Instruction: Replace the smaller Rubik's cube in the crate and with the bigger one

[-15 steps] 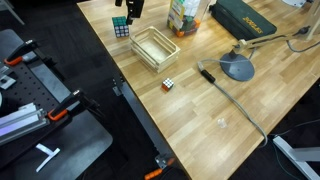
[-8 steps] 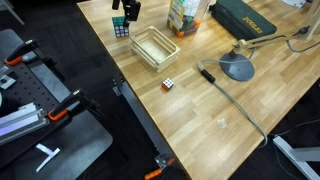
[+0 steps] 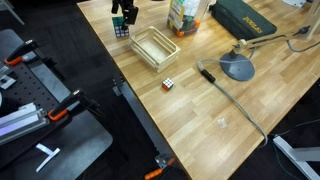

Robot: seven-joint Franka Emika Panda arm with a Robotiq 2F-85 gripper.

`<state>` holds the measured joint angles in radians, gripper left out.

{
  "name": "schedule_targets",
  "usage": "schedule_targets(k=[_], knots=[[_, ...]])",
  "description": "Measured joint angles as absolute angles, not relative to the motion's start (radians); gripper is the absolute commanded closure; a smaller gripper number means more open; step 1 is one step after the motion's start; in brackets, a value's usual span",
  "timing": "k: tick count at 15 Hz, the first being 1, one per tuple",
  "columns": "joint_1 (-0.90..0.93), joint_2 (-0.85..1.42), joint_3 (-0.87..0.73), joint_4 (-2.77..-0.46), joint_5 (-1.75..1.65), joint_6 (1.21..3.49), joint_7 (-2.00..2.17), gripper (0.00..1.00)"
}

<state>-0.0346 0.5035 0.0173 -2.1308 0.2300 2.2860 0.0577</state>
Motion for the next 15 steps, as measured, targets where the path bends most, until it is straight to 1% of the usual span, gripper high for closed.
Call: schedule_targets(k=[1,2,3,4,5,6,9,11,15], knots=[[-0.035,0.511,0.017,-2.128,0.23,2.286,0.06,0.0],[-0.035,0.517,0.017,-2.125,0.23,2.286,0.06,0.07],[-0.035,0.523,0.018,-2.122,0.23,2.286,0.06,0.28],[-0.035,0.531,0.02,-2.117,0.231,2.286,0.06,0.31],[-0.034,0.539,0.022,-2.112,0.231,2.286,0.06,0.32],[-0.033,0.545,0.024,-2.107,0.231,2.286,0.06,0.38],[-0.033,0.559,0.031,-2.091,0.231,2.285,0.06,0.61],[-0.033,0.56,0.031,-2.085,0.231,2.285,0.059,0.73],[-0.032,0.549,0.036,-2.083,0.229,2.286,0.035,0.95]])
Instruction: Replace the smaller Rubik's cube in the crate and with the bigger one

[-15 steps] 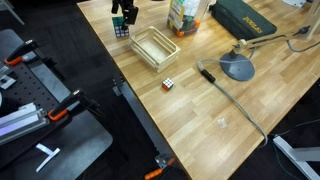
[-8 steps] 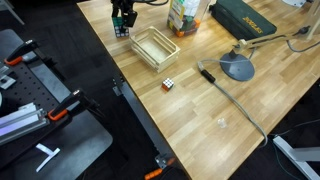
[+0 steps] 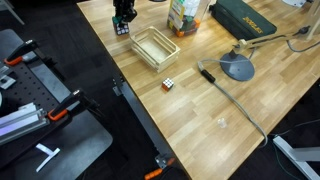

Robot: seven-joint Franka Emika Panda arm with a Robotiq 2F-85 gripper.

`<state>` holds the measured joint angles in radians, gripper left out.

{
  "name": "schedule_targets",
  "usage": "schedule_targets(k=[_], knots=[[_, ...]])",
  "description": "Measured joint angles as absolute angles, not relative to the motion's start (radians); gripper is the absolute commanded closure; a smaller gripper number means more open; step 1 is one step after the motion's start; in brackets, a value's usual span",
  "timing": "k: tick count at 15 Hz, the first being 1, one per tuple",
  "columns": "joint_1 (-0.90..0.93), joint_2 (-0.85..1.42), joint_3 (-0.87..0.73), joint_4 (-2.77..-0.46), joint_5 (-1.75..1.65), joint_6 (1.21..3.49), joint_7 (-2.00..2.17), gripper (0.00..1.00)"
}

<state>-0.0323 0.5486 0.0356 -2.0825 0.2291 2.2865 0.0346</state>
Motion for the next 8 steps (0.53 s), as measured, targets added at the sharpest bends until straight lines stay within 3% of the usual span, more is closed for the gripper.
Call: schedule_targets(k=[8], knots=[[-0.024,0.324,0.008,-2.19,0.087,2.311,0.017,0.94]])
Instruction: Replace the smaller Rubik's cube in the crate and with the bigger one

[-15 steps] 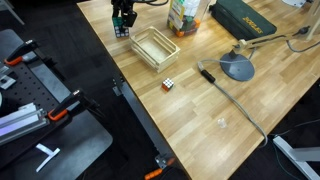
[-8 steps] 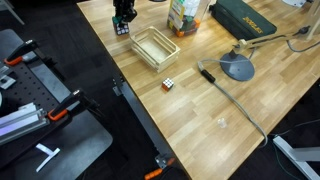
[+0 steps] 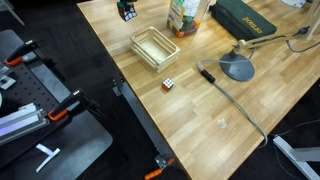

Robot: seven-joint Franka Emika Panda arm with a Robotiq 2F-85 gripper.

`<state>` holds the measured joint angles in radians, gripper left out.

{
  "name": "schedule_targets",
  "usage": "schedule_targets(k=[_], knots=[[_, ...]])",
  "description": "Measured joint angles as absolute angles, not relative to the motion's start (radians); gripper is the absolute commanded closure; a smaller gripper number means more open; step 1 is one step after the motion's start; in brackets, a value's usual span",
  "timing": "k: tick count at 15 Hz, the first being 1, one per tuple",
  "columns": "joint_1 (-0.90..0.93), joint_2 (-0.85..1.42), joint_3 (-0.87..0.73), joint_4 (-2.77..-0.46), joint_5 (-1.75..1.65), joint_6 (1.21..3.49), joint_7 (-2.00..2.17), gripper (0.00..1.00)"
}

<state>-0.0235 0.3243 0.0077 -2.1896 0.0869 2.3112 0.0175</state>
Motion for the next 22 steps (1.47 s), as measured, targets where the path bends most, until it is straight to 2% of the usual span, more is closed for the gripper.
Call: schedule_targets(k=[7,17,18,19,21,22], knots=[[-0.032,0.167,-0.108,-2.325,-0.102,2.492,0.183,0.94],[-0.087,0.291,-0.147,-2.346,0.116,2.628,0.252,0.94],[-0.087,0.31,-0.14,-2.342,0.14,2.631,0.248,0.9],[-0.087,0.327,-0.135,-2.337,0.156,2.632,0.245,0.69],[-0.087,0.355,-0.126,-2.322,0.178,2.632,0.243,0.46],[-0.087,0.367,-0.123,-2.315,0.186,2.632,0.242,0.41]])
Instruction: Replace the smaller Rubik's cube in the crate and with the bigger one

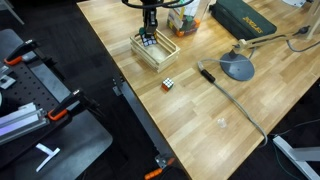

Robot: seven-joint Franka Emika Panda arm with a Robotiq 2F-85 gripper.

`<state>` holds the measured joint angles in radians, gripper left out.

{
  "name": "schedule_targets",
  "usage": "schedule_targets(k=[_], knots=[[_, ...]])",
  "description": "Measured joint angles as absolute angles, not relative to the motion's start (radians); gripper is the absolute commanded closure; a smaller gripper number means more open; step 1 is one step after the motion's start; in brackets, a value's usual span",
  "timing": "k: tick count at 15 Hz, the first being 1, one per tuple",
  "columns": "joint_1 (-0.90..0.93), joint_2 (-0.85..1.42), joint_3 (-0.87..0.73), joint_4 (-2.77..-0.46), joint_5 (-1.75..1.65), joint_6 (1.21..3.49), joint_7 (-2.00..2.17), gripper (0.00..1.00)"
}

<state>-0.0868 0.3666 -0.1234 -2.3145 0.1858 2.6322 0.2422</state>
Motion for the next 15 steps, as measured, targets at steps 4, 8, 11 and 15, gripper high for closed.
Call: schedule_targets(k=[4,8,11,15], knots=[[-0.087,0.389,-0.121,-2.291,0.193,2.632,0.242,0.12],[-0.087,0.39,-0.121,-2.287,0.193,2.632,0.244,0.0],[-0.086,0.39,-0.122,-2.287,0.193,2.632,0.246,0.0],[-0.072,0.332,-0.09,-2.309,0.205,2.627,0.245,0.0]])
